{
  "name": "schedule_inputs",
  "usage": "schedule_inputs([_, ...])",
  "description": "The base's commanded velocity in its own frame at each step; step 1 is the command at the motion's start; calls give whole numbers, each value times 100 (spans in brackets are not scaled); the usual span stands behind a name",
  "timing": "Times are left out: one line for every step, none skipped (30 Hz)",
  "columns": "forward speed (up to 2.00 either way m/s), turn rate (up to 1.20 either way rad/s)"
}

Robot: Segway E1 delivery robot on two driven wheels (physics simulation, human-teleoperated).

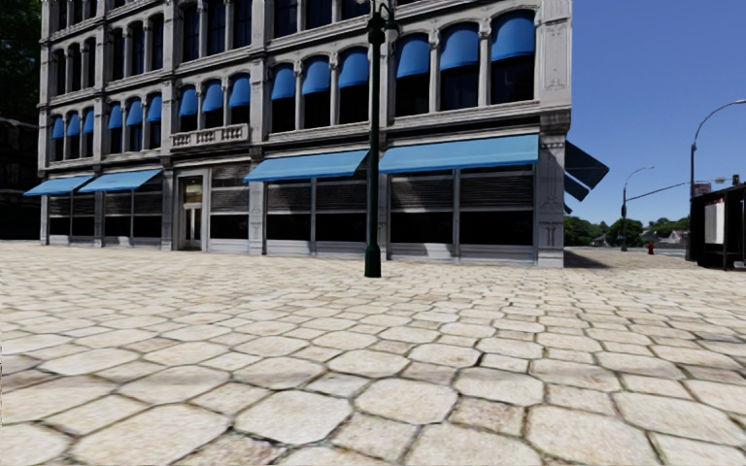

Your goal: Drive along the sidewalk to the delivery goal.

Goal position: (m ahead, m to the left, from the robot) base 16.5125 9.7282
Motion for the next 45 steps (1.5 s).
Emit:
schedule_inputs([200, 57])
schedule_inputs([200, 57])
schedule_inputs([200, 57])
schedule_inputs([200, 57])
schedule_inputs([200, 57])
schedule_inputs([200, 57])
schedule_inputs([200, 57])
schedule_inputs([200, 57])
schedule_inputs([200, 57])
schedule_inputs([200, 57])
schedule_inputs([200, 57])
schedule_inputs([200, 57])
schedule_inputs([200, 57])
schedule_inputs([200, 57])
schedule_inputs([200, 57])
schedule_inputs([200, 57])
schedule_inputs([200, 57])
schedule_inputs([200, 57])
schedule_inputs([200, 57])
schedule_inputs([200, 57])
schedule_inputs([200, 57])
schedule_inputs([200, 57])
schedule_inputs([200, 57])
schedule_inputs([200, 57])
schedule_inputs([200, 57])
schedule_inputs([200, 57])
schedule_inputs([200, 57])
schedule_inputs([200, 57])
schedule_inputs([200, 57])
schedule_inputs([200, 57])
schedule_inputs([200, 57])
schedule_inputs([200, 57])
schedule_inputs([200, 57])
schedule_inputs([200, 57])
schedule_inputs([200, 57])
schedule_inputs([200, 57])
schedule_inputs([200, 57])
schedule_inputs([200, 57])
schedule_inputs([200, 57])
schedule_inputs([200, 57])
schedule_inputs([200, 57])
schedule_inputs([200, 57])
schedule_inputs([200, 57])
schedule_inputs([200, 57])
schedule_inputs([200, 57])
